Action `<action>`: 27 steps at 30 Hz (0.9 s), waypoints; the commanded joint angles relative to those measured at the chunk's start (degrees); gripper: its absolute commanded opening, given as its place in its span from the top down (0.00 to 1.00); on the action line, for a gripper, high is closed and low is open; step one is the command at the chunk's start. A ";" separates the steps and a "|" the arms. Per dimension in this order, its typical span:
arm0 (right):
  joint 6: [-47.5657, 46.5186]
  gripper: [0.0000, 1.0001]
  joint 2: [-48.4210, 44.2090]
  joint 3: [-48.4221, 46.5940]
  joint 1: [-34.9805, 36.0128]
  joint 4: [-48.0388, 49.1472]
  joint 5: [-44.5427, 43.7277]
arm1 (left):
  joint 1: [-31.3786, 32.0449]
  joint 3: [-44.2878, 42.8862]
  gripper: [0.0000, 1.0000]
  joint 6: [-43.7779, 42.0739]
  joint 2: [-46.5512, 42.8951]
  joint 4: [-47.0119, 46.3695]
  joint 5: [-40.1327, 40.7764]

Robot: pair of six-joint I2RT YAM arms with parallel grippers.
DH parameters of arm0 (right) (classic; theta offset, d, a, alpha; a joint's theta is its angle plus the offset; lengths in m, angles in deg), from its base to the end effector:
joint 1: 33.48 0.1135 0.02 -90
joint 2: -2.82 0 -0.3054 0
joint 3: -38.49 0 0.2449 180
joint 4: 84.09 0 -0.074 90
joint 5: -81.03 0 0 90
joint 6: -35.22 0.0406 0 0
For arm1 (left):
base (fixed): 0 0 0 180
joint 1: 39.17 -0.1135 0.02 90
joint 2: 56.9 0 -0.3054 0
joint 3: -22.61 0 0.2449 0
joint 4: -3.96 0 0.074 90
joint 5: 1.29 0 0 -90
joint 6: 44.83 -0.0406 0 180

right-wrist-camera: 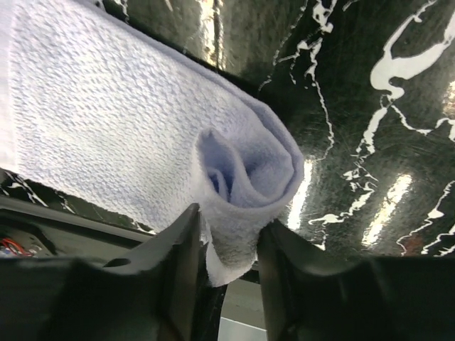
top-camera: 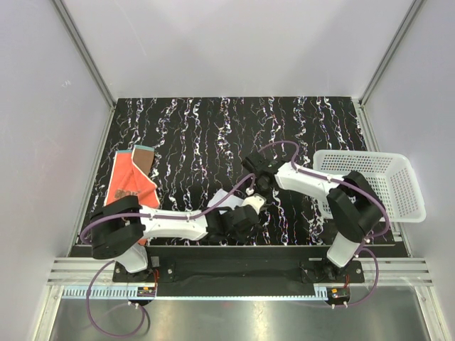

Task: Roll the towels
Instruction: Roll the towel

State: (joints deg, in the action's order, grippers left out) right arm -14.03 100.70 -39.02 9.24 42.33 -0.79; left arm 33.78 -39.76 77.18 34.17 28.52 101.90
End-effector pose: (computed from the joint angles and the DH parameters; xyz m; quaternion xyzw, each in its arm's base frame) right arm 0.2334 0.2234 0.2210 -0.0269 0.9874 0.1454 0.0569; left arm 0.0993 -0.2922 0.2103 0.2958 0.8959 -0.1819 0.2771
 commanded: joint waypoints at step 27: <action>-6.31 0.27 -10.16 -2.96 -13.45 -1.13 -2.40 | -16.25 14.33 1.00 6.92 -10.83 -20.10 -30.31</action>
State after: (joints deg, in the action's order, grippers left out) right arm -21.22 96.24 -45.03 -4.40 38.62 -4.68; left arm 20.23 -28.15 81.16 24.94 17.65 82.01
